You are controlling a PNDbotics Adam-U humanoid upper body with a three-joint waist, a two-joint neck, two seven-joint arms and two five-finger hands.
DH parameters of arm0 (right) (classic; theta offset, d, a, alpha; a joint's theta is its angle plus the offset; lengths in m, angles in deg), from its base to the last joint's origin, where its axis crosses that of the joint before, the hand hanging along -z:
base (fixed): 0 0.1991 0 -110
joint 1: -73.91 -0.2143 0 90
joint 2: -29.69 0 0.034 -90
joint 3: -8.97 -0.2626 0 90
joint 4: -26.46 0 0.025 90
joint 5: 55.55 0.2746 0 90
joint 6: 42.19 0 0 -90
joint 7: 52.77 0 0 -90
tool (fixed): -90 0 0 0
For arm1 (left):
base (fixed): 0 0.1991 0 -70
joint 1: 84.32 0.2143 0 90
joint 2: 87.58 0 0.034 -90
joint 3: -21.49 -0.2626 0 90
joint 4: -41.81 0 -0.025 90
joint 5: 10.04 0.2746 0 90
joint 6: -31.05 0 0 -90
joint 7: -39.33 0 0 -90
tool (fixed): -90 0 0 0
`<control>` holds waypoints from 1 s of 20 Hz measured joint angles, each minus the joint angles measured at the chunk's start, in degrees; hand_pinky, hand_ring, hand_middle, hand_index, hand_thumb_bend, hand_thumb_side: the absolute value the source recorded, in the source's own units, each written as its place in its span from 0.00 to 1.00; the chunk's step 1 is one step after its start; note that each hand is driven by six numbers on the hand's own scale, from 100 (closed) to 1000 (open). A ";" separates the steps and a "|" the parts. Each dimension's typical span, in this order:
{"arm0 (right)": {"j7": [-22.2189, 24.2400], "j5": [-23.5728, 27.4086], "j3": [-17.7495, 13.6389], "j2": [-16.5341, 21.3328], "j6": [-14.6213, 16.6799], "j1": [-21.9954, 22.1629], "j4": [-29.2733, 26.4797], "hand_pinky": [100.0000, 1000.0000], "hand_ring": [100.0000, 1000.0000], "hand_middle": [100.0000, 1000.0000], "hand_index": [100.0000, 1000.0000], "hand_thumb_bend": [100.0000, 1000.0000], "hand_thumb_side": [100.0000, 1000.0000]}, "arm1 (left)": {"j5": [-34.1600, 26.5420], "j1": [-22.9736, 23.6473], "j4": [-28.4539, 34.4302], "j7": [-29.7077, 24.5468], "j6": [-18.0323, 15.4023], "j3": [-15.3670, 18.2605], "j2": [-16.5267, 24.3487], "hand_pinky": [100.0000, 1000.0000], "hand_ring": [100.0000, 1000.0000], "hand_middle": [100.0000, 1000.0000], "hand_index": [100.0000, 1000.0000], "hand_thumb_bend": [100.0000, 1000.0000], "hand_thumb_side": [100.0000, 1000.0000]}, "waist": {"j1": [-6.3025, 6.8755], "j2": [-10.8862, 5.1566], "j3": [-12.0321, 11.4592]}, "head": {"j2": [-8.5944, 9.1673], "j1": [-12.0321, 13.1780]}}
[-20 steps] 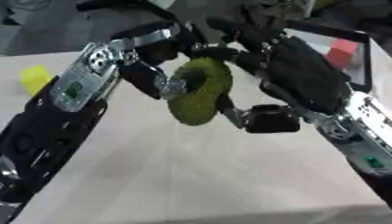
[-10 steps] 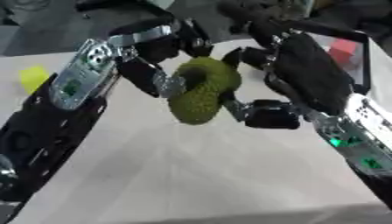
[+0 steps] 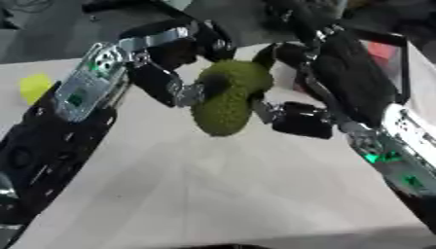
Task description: Pick up the objects with one hand, pass them to the other hand, and then place them into the box on the other side of the table.
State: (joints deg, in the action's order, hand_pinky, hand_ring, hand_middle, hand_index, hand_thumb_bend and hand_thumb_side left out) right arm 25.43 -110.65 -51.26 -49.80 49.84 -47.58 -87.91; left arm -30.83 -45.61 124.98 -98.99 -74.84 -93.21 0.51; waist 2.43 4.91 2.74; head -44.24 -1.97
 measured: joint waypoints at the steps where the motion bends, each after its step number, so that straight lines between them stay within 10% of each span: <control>1: -0.12 0.19 0.00 0.00 -0.06 0.00 0.00 0.61 0.71 1.00 0.13 0.00 0.28 | 0.03 0.00 -0.02 0.02 -0.02 0.00 -0.02 0.48 0.35 0.33 0.52 0.00 0.17 | 0.00 0.00 0.00 | 0.00 -0.06; 5: -0.36 0.84 0.01 0.00 -0.10 0.01 0.00 0.61 0.70 1.00 0.13 0.00 0.27 | -0.22 0.00 -0.37 0.09 -0.09 -0.02 -0.43 0.50 0.38 0.37 0.56 0.00 0.46 | 0.00 0.00 0.00 | 0.00 -0.15; 9: -0.40 1.02 -0.01 0.00 -0.19 0.17 0.04 0.61 0.70 1.00 0.13 0.00 0.26 | -1.64 0.00 -0.61 0.09 -0.09 0.12 -0.46 0.53 0.42 0.42 0.63 0.00 1.00 | 0.00 0.00 0.00 | 0.00 -0.17; 20: -0.68 1.22 -0.48 0.03 -1.59 0.88 0.32 0.60 0.69 1.00 0.12 0.02 0.22 | -4.65 0.29 -3.39 -0.64 0.64 3.54 -0.38 0.55 0.46 0.47 0.66 0.02 1.00 | 0.00 0.00 0.05 | 0.00 -0.67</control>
State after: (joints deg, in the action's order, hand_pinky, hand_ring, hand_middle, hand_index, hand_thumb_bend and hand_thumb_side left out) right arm 24.75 -109.44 -51.75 -49.77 48.25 -46.70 -87.59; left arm -35.48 -45.32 121.59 -99.63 -74.19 -89.67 0.13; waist 2.43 4.91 2.79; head -44.24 -2.64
